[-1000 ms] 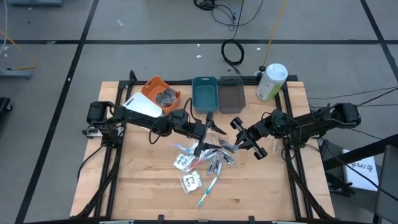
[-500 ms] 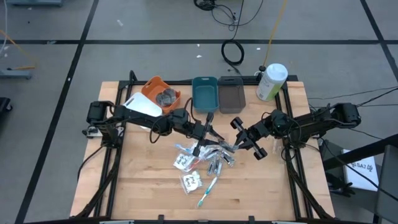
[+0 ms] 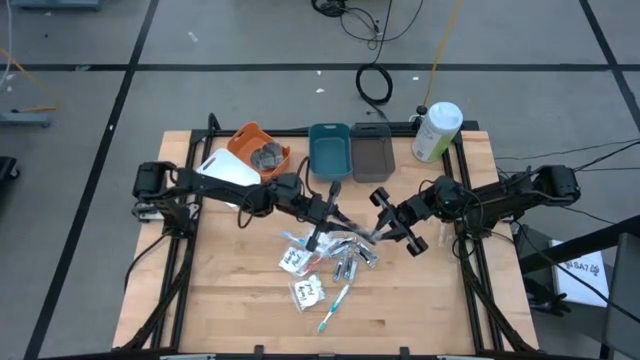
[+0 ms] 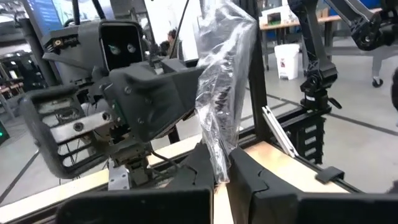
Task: Pick & Place Travel size toiletries
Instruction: Put the black hairbrush into the orange bin
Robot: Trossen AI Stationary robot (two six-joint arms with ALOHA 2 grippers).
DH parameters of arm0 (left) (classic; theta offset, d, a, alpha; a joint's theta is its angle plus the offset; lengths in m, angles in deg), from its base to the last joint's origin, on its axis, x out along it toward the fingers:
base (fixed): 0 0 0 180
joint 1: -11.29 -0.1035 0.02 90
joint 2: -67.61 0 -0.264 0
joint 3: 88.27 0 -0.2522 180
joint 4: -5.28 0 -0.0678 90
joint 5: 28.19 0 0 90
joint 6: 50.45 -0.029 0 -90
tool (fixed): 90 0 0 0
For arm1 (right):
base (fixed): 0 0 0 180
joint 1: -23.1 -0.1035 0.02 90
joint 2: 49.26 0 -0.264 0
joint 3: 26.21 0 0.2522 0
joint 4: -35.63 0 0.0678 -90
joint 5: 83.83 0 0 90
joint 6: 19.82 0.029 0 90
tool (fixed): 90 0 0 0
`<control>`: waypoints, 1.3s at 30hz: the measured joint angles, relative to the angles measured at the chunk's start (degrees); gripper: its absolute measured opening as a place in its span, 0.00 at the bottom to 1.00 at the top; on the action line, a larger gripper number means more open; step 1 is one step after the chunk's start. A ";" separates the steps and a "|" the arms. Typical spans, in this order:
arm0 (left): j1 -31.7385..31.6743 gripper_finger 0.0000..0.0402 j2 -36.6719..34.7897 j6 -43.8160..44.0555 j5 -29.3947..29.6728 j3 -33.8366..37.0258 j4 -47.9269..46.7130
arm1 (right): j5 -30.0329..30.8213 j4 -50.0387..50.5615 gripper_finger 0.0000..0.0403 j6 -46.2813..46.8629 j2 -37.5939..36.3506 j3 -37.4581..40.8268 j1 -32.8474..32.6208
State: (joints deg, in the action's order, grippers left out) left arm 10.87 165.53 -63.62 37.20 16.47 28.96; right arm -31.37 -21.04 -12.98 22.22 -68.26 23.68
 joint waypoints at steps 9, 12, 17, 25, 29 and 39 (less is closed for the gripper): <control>0.21 0.01 -11.50 -4.66 1.97 0.45 -18.58 | 0.30 5.31 0.52 1.22 0.02 0.04 0.58; 0.22 0.01 -15.18 -5.15 7.51 2.50 -22.07 | 3.00 6.94 0.59 1.04 0.01 0.04 1.50; -1.16 0.00 -22.19 -3.49 21.60 10.46 -24.11 | 6.26 12.10 0.62 1.01 -1.12 0.07 3.29; -7.55 0.00 -34.80 13.59 46.90 28.08 -19.75 | 11.33 16.92 0.58 -0.50 -2.23 0.07 5.09; -11.56 0.01 -38.74 27.33 61.38 34.87 -19.15 | 13.61 17.78 0.56 -1.92 -2.27 0.07 5.07; -21.88 0.02 -37.46 48.50 61.68 42.08 -19.10 | 13.71 17.60 0.55 -1.98 -2.27 0.07 5.07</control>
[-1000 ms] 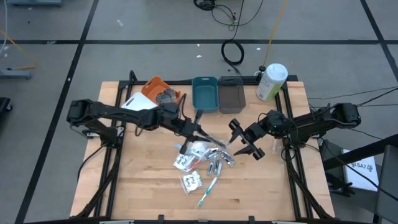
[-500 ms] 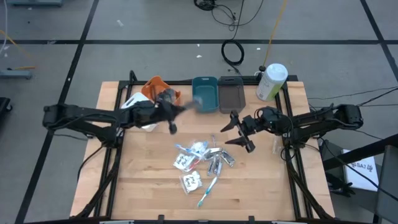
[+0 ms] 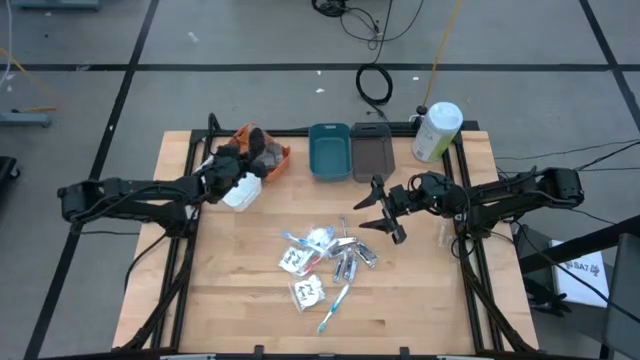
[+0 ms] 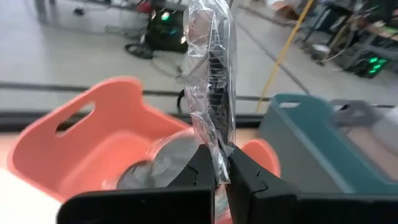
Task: Pick & Place Travel size toiletries
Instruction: Put the black hairbrush into the orange bin, then put the left blue toothbrush into the white bin
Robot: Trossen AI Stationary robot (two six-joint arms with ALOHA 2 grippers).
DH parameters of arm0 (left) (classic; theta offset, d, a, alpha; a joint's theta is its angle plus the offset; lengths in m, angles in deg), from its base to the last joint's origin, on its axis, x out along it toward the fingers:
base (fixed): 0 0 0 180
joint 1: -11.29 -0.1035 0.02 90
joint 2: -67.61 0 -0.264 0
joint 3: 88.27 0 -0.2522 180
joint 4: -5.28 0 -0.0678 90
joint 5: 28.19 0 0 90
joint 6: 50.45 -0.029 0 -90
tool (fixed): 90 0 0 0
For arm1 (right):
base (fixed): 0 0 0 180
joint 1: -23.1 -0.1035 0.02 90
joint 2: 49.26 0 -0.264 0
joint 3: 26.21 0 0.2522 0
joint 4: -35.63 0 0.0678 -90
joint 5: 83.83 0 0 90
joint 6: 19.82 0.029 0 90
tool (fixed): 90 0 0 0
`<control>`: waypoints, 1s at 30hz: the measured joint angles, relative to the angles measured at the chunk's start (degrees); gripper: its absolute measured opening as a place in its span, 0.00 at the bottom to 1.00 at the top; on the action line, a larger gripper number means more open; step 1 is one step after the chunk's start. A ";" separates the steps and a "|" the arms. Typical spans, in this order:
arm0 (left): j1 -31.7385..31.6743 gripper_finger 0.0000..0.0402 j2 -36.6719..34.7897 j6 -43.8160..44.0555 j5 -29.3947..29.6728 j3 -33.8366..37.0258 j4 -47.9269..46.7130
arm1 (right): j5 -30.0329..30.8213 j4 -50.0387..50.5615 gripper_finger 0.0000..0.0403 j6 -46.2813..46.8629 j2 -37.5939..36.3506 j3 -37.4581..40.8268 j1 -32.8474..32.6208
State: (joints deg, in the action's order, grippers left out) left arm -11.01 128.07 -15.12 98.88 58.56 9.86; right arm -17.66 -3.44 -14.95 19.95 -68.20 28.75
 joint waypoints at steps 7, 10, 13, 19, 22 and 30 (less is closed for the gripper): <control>-1.92 0.16 1.57 1.08 -0.09 0.12 -0.20 | -0.01 0.00 0.55 0.00 0.00 0.00 0.00; -3.05 0.24 2.10 0.85 0.03 0.12 -0.31 | -0.01 -0.01 0.55 0.00 0.00 0.00 0.00; -4.15 0.35 2.10 0.58 0.10 0.12 -0.38 | -0.02 -0.01 0.55 0.00 0.00 0.00 0.00; -5.78 0.58 2.10 0.68 0.10 0.12 -1.38 | -0.04 0.01 0.55 0.00 0.00 0.00 0.00; -5.86 0.66 2.10 0.63 -0.13 0.12 -1.49 | -0.03 0.01 0.55 0.00 0.00 0.00 0.00; -5.24 0.75 2.10 -8.06 -21.79 0.10 8.59 | -0.02 0.88 0.55 0.00 0.00 0.00 0.00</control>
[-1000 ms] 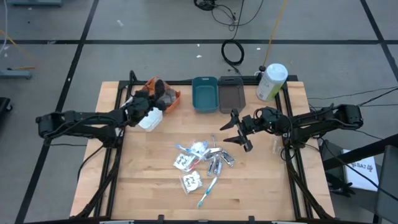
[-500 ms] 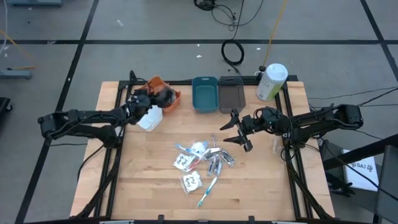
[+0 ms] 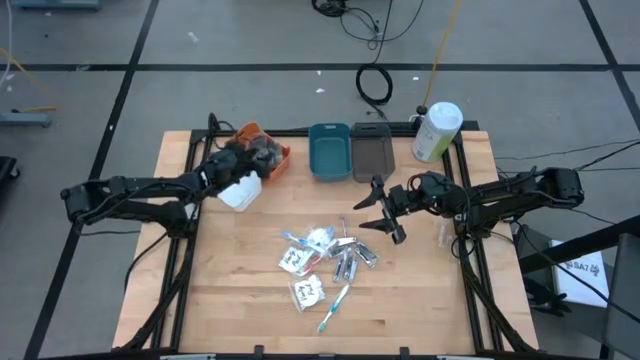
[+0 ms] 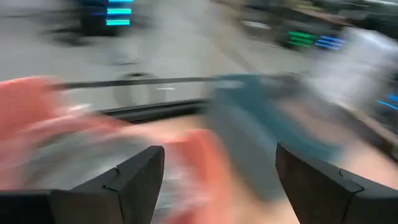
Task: Pick & Place Travel size toiletries
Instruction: Put the left blue toothbrush into the white bin
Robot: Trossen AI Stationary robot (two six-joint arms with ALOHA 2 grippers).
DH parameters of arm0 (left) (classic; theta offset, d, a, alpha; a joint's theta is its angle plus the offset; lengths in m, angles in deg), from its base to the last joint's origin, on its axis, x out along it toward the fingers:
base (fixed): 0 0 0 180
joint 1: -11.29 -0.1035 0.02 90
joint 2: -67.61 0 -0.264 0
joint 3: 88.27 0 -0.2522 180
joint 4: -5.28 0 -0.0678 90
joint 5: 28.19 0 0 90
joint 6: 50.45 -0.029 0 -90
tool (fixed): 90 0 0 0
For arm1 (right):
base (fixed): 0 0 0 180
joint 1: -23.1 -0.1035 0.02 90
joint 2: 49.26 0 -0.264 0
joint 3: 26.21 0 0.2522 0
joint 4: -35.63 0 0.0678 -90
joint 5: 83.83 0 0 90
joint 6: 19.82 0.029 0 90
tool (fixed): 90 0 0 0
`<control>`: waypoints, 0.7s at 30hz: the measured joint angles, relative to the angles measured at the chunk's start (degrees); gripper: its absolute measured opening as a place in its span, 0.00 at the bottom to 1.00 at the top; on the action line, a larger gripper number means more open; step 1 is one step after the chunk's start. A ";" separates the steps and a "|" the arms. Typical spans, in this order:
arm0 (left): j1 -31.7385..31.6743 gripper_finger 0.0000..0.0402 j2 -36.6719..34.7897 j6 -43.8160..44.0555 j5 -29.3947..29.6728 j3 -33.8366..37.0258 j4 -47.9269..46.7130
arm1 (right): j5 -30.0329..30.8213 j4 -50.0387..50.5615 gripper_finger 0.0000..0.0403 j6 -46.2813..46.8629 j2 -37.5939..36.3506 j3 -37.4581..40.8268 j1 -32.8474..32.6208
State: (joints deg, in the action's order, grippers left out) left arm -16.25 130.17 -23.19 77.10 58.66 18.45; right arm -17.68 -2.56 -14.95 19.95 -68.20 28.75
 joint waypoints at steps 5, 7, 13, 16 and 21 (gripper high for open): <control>3.59 0.73 0.00 -6.29 -18.49 -0.06 8.27 | 0.02 0.42 0.55 0.01 0.00 0.00 0.00; 6.11 0.71 0.00 -8.44 -22.14 -0.07 9.23 | 0.32 0.45 0.55 0.03 0.00 0.00 -0.04; 14.32 0.66 0.00 -13.04 -21.07 -0.07 6.79 | 16.31 3.59 0.55 -3.72 3.08 -0.33 -5.23; 17.16 0.65 0.00 -15.43 -19.81 -0.07 5.62 | 22.56 8.67 0.55 -7.02 6.94 -3.93 -7.01; 20.73 0.64 0.00 -20.78 -19.71 -0.07 5.68 | 23.71 20.63 0.55 -3.17 14.57 -10.12 -7.43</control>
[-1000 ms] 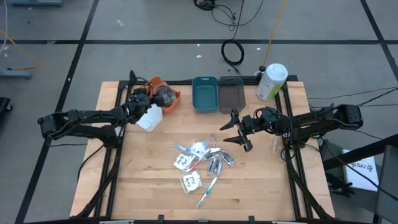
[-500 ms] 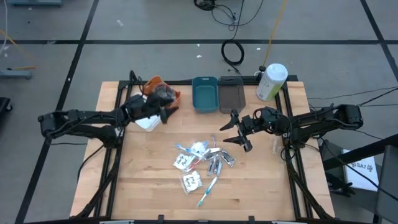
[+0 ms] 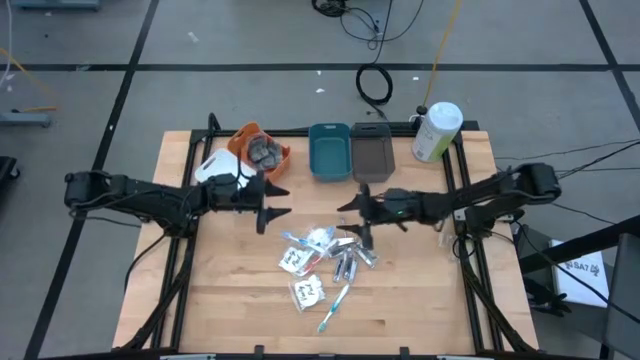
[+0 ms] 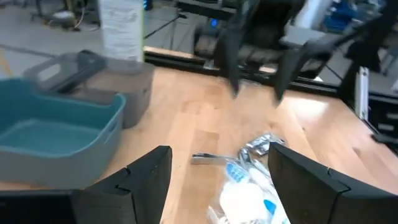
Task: Pick & Place Travel size toiletries
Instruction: Put the left blue toothbrush into the white bin
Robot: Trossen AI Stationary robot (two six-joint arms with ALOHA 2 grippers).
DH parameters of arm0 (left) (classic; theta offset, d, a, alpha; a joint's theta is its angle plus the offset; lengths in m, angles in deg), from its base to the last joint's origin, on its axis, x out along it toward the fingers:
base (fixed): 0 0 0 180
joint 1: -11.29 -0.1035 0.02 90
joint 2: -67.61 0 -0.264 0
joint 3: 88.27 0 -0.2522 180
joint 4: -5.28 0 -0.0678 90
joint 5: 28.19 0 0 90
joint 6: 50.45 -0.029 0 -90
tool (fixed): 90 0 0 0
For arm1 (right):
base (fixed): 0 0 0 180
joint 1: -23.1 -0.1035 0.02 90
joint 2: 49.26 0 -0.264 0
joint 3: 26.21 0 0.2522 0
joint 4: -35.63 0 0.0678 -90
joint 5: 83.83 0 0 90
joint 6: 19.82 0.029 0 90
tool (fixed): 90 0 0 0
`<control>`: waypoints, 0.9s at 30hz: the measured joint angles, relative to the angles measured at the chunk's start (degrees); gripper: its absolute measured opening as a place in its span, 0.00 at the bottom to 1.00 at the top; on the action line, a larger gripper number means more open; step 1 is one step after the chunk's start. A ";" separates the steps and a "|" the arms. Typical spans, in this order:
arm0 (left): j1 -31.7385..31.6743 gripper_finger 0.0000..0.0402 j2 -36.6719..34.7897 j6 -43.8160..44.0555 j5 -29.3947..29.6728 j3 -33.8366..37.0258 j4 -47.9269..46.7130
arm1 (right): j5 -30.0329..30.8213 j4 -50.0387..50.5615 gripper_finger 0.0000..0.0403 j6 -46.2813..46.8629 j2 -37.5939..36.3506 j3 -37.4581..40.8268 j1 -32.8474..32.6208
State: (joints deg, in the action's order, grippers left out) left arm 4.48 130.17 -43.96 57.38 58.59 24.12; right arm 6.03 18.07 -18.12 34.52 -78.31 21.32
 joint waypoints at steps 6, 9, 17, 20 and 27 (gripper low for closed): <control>2.87 0.64 0.00 -5.40 0.00 0.00 0.58 | -0.17 2.72 0.55 1.53 9.33 -0.59 0.10; 3.36 0.64 0.00 -4.69 0.10 0.00 0.58 | -1.49 -0.15 0.55 1.23 12.22 -0.59 1.11; 3.41 0.66 0.00 -1.66 0.03 0.00 0.50 | -7.63 -8.85 0.55 1.55 16.72 -0.61 2.58; 3.41 0.65 0.00 -1.71 0.03 0.00 0.53 | -7.47 -10.74 0.55 -0.01 18.12 -0.59 2.62; 3.37 0.63 0.00 -1.71 0.05 0.00 0.54 | -7.36 -15.68 0.55 -0.75 20.30 -0.99 2.62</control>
State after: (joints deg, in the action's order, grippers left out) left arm 7.85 130.17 -45.67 57.43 58.59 24.66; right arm -1.33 2.39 -18.87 54.82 -79.30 23.94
